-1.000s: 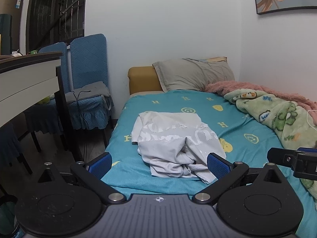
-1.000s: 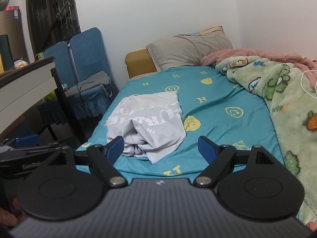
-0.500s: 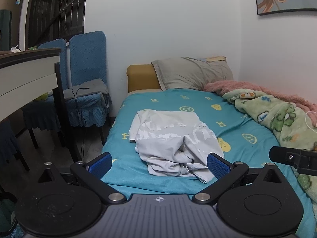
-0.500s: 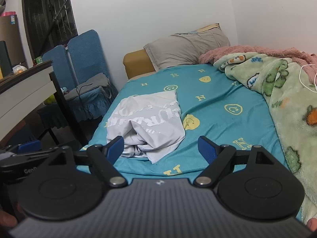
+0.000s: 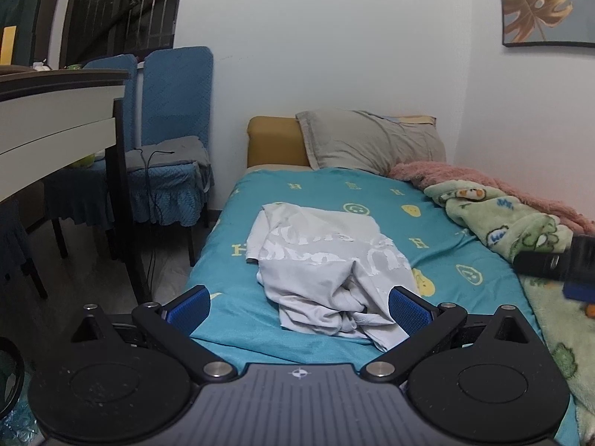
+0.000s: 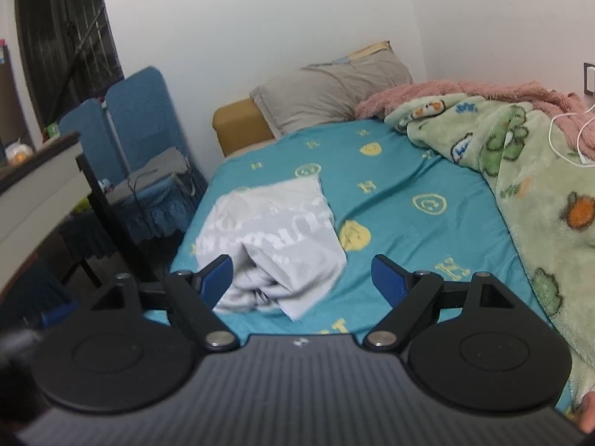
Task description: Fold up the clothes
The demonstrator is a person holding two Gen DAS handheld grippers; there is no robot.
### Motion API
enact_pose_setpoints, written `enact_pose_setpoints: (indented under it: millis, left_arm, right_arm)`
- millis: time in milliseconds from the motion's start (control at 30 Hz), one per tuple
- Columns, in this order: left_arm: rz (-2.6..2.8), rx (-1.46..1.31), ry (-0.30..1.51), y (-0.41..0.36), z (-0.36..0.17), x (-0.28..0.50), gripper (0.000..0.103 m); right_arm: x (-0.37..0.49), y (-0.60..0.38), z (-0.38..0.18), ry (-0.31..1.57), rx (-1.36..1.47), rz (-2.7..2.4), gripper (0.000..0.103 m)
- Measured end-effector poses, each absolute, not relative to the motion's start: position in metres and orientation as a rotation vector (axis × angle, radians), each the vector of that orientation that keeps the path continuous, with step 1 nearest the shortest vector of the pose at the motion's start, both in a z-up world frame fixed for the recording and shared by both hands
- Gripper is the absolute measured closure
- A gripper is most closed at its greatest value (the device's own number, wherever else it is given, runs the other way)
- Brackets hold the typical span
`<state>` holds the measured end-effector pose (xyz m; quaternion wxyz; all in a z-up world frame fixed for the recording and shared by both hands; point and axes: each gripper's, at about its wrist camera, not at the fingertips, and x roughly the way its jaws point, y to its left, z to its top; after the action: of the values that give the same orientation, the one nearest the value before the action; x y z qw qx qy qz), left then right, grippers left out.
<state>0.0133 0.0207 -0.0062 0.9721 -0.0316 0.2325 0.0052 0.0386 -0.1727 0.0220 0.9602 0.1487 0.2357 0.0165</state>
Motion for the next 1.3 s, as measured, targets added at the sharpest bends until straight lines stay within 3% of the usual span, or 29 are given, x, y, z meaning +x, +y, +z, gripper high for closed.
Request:
enact_pose_setpoints:
  millis: [300, 533, 1133, 1300]
  left_arm:
    - [0.048, -0.081, 0.477, 0.038, -0.009, 0.015, 0.0]
    - [-0.002, -0.021, 0.492, 0.023, -0.017, 0.016, 0.0]
    - [-0.05, -0.003, 0.806, -0.03, -0.053, 0.121, 0.017]
    - [-0.095, -0.006, 0.828, -0.033, -0.095, 0.159, 0.031]
  right_arm:
    - [0.046, -0.133, 0.094, 0.303, 0.456, 0.132, 0.02]
    - [0.035, -0.185, 0.091, 0.166, 0.302, 0.085, 0.02]
    - [0.055, -0.294, 0.016, 0.403, 0.465, 0.051, 0.019]
    - [0.071, -0.302, -0.005, 0.489, 0.519, 0.038, 0.019]
